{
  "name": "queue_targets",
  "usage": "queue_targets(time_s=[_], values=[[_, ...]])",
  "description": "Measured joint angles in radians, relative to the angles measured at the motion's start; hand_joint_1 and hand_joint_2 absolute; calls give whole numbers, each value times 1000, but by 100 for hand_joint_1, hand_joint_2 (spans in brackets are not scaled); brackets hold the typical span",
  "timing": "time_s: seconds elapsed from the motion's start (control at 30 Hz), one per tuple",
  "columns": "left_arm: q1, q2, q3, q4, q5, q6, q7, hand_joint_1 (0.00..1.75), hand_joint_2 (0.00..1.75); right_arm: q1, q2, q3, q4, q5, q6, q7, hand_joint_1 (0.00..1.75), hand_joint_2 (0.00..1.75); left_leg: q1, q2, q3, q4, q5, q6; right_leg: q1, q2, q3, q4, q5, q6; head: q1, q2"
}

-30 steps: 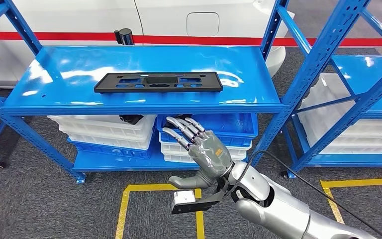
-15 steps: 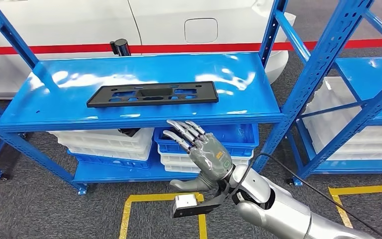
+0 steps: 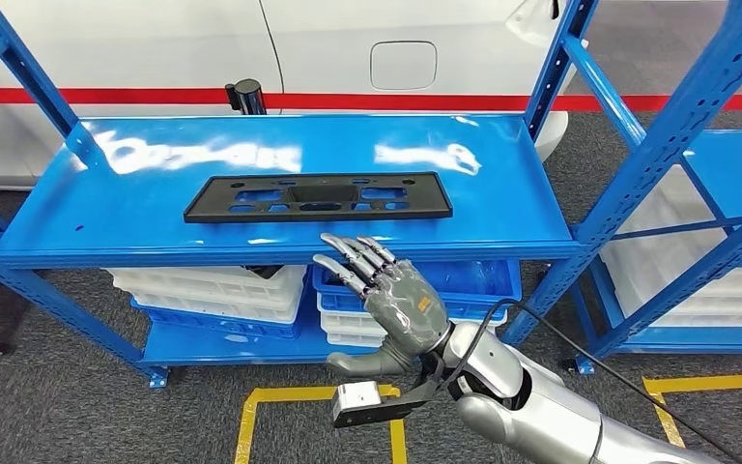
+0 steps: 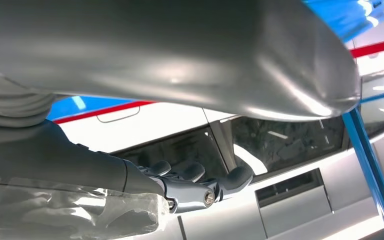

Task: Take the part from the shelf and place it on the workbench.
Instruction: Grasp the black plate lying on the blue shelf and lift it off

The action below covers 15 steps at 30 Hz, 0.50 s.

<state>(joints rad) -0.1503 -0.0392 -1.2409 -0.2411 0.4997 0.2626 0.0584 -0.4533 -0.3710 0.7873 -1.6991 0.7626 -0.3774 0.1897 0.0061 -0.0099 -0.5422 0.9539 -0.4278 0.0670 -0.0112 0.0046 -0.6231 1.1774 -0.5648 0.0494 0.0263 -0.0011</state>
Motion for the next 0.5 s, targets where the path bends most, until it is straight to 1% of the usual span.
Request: queue_targets(time_s=[0.03,0.07,0.1,0.13,0.17,0.2,0.23,0.27,0.3,0.37,0.4,0.43,0.47,0.5], values=[[1,0,-1,0,0,0,0,0,0,3,0,0,0,0,0,0,0,0,0,0,6,0,-6,1,0,0,-40,53,-18,1,0,0],[2,0,-1,0,0,0,0,0,0,5,0,0,0,-1,0,0,0,0,0,-1,13,0,-13,1,0,0,-67,74,-20,2,0,0],[3,0,-1,0,0,0,0,0,0,6,0,0,0,-1,0,-1,0,0,0,-2,22,0,-21,0,-1,0,-76,58,-1,2,0,0],[3,0,-1,0,0,0,0,0,0,6,0,0,0,-1,0,-1,0,0,0,-3,34,0,-29,-2,-1,0,-66,7,41,1,0,0],[3,0,-1,0,0,0,0,0,0,6,0,0,0,-1,0,-1,0,0,0,-3,45,0,-38,-5,0,0,-44,-66,95,-2,0,0],[3,-1,-2,0,0,0,0,0,0,6,0,0,0,-1,0,-2,0,0,-1,-4,54,0,-47,-9,2,-1,-25,-130,132,-6,0,0],[2,-1,-2,0,0,0,0,0,0,5,0,1,0,-1,0,-2,0,0,-2,-4,60,-1,-55,-14,5,-1,-10,-174,152,-10,-1,0],[2,-1,-2,0,0,0,0,0,0,5,0,1,0,-1,0,-2,0,0,-3,-4,65,-1,-60,-21,8,-1,-4,-195,161,-16,-1,0],[1,-1,-2,0,0,0,0,0,0,5,0,1,-1,-1,1,-3,0,0,-4,-4,68,1,-63,-28,11,-1,-3,-197,153,-22,-2,0],[0,0,-2,0,0,-1,0,0,0,4,0,1,-2,-1,0,-4,0,0,-3,-3,75,12,-68,-38,9,-1,11,-201,157,-36,-2,0],[-1,0,-3,0,0,-1,0,0,0,2,0,1,-2,-1,0,-5,0,0,-3,-2,67,36,-76,-43,6,-1,20,-203,152,-43,-3,0],[-2,0,-3,0,0,-1,0,0,0,1,0,1,-3,0,1,-5,0,0,-1,-1,45,78,-91,-48,4,-1,29,-204,148,-48,-4,0],[-3,0,-3,0,0,-1,0,0,0,0,1,1,-4,0,1,-6,0,0,1,0,9,139,-112,-52,4,-2,35,-205,143,-51,-4,0],[-3,0,-3,0,0,-1,0,0,0,-1,1,1,-4,0,1,-6,0,0,1,0,-35,207,-136,-57,4,-1,40,-205,137,-53,-5,0]])
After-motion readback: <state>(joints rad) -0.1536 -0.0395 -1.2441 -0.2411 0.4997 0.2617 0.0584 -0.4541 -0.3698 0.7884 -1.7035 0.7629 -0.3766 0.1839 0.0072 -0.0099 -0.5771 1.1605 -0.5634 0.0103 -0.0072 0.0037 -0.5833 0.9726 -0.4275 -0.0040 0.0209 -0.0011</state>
